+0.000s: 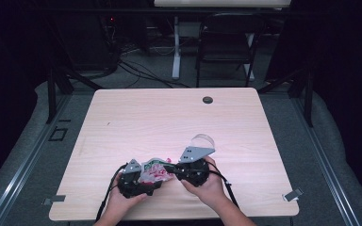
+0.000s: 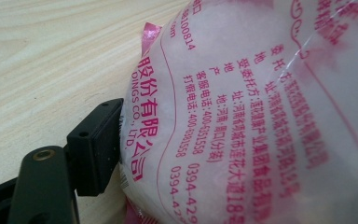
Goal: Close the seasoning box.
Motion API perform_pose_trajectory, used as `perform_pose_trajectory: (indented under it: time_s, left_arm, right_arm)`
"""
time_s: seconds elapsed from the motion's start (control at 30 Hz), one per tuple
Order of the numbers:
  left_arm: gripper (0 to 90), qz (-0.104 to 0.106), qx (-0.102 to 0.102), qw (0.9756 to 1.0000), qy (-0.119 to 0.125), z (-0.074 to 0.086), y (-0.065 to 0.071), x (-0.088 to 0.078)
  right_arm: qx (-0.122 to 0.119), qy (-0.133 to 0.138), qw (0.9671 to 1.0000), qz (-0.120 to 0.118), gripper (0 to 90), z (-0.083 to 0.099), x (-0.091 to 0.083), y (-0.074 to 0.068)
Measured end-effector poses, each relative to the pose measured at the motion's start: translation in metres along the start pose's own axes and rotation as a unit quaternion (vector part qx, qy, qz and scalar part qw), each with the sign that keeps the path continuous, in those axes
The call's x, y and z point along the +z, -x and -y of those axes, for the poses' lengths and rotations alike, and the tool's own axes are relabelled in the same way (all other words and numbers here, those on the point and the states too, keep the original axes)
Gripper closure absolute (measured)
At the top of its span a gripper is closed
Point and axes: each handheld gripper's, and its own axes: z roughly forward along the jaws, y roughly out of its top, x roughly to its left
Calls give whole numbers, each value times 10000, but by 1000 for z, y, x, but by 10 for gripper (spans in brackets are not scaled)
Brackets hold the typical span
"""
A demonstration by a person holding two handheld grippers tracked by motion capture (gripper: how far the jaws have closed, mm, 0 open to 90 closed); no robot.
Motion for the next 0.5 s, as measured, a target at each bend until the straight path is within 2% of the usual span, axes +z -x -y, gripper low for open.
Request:
perform_pose_trajectory:
  time_s: [0.03,0.23,0.33,0.4,0.5]
  left_arm:
    - [233,6,-29,10000,11,0,0,1]
    - [211,-102,178,9998,-56,-1,2,4]
    - [195,-143,209,9996,-122,-1,3,8]
    - [203,-285,323,9988,-223,0,3,11]
    - [203,-314,342,9986,-252,0,4,11]
  right_arm:
    - [-8,-26,10000,2,897,0,-1,0]
    - [8,-32,10000,29,897,1,-2,0]
    - [43,-15,10000,46,896,2,-2,0]
    - [59,-16,10000,39,896,3,-2,1]
    - [70,-4,10000,49,896,3,-2,1]
